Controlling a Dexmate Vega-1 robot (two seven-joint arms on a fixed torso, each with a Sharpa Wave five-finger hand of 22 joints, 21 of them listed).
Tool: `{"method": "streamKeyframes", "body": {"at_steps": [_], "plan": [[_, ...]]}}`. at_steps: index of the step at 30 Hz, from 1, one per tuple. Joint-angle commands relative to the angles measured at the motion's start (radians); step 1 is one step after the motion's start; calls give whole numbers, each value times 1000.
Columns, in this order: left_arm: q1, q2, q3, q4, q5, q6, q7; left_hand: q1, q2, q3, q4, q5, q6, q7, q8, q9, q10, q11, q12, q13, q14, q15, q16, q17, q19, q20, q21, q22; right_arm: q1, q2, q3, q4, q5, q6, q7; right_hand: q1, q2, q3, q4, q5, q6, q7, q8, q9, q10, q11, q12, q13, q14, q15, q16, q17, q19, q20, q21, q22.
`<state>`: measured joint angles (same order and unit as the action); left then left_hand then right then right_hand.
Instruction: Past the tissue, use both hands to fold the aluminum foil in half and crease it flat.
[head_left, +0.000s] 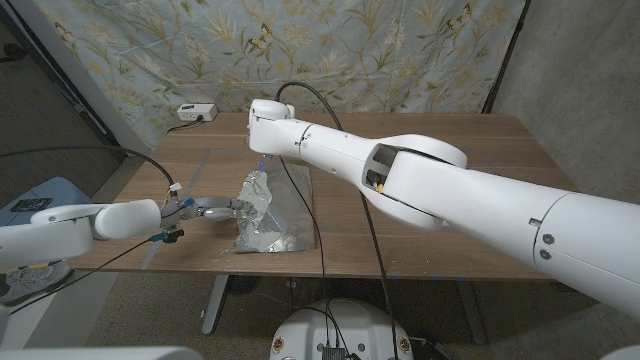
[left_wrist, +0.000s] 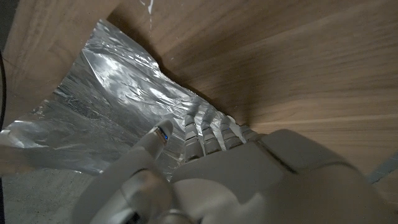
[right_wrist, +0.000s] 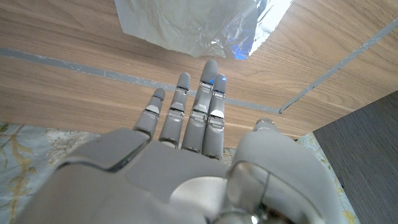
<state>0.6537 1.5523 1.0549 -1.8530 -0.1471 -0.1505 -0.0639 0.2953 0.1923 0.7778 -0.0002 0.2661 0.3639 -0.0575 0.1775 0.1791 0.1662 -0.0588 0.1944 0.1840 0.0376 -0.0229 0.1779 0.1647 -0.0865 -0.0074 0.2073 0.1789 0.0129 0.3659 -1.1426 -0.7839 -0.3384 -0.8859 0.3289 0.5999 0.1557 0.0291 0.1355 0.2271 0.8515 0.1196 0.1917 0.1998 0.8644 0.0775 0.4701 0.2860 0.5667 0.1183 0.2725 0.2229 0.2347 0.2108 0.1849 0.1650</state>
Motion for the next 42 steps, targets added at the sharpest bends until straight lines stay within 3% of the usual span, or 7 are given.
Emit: {"method": "streamKeyframes", "body": {"at_steps": [1, 5, 13, 24, 34, 39, 42], "plan": [[82, 1, -94, 0, 2, -1, -11, 12, -2, 2, -5, 5, 1, -2, 6, 5, 7, 7, 9, 2, 9, 1, 5, 6, -1, -2, 4, 5, -42, -42, 32, -60, 27, -1, -24, -3, 5, 4, 2, 8, -7, -5, 2, 3, -5, 0, -2, 5, 1, -1, -3, -1, 1, 3, 1, 5], [128, 1, -146, 12, -17, -31, -4, 14, -2, 2, -7, 5, 4, -5, 7, 5, 8, 6, 9, 2, 11, 0, 6, 6, 0, -2, 4, 5, -53, -70, 28, -117, 26, -28, -30, -5, 7, 5, 3, 10, -9, -5, 2, 3, -7, -3, -2, 5, 2, -9, -4, -1, 3, 1, 2, 4], [414, 1, -489, 20, -38, -24, -1, 17, -3, 0, -9, 5, 3, -1, 7, 5, 9, 6, 10, 2, 11, 0, 6, 6, 2, -2, 5, 5, -58, -122, 14, -216, 30, -81, -25, -4, 8, 8, 0, 13, -12, -8, 4, 3, -7, -3, -2, 6, 0, -11, -8, -2, 6, 0, 3, 4], [666, 1, -786, 26, -54, -28, 16, 21, -5, -4, -13, 5, -2, 5, 5, 5, 11, 9, 10, 3, 13, 4, 6, 6, 4, -3, 5, 5, -60, -159, -3, -289, 43, -122, -27, 5, 4, 13, -10, 17, -14, -8, 6, 2, -7, -3, -1, 8, 0, -13, -11, -3, 8, 1, 3, 4], [782, 1, -915, 27, -63, -34, 35, 24, -5, -7, -16, 4, -2, 8, 5, 5, 11, 10, 10, 3, 19, 6, 8, 7, 5, -2, 5, 5, -60, -172, -7, -312, 58, -138, -36, 13, 0, 17, -18, 19, -16, -8, 7, 2, -9, -2, -1, 10, -1, -11, -14, -5, 9, 1, 3, 4], [786, 1, -921, 30, -64, -40, 41, 25, -6, -8, -18, 4, -2, 9, 5, 5, 12, 10, 11, 3, 21, 6, 9, 7, 5, -2, 5, 5, -60, -174, -7, -312, 66, -136, -37, 17, -1, 19, -22, 19, -16, -8, 8, 2, -10, -3, -2, 10, -1, -12, -15, -5, 9, 1, 3, 4], [764, 1, -891, 31, -59, -48, 64, 26, -6, -10, -19, 3, -3, 10, 5, 5, 12, 10, 11, 3, 20, 7, 8, 7, 5, -1, 5, 5, -59, -178, -7, -315, 71, -135, -35, 20, -2, 20, -25, 20, -18, -8, 8, 2, -13, -2, -3, 10, -1, -14, -16, -6, 10, 1, 3, 4]]}}
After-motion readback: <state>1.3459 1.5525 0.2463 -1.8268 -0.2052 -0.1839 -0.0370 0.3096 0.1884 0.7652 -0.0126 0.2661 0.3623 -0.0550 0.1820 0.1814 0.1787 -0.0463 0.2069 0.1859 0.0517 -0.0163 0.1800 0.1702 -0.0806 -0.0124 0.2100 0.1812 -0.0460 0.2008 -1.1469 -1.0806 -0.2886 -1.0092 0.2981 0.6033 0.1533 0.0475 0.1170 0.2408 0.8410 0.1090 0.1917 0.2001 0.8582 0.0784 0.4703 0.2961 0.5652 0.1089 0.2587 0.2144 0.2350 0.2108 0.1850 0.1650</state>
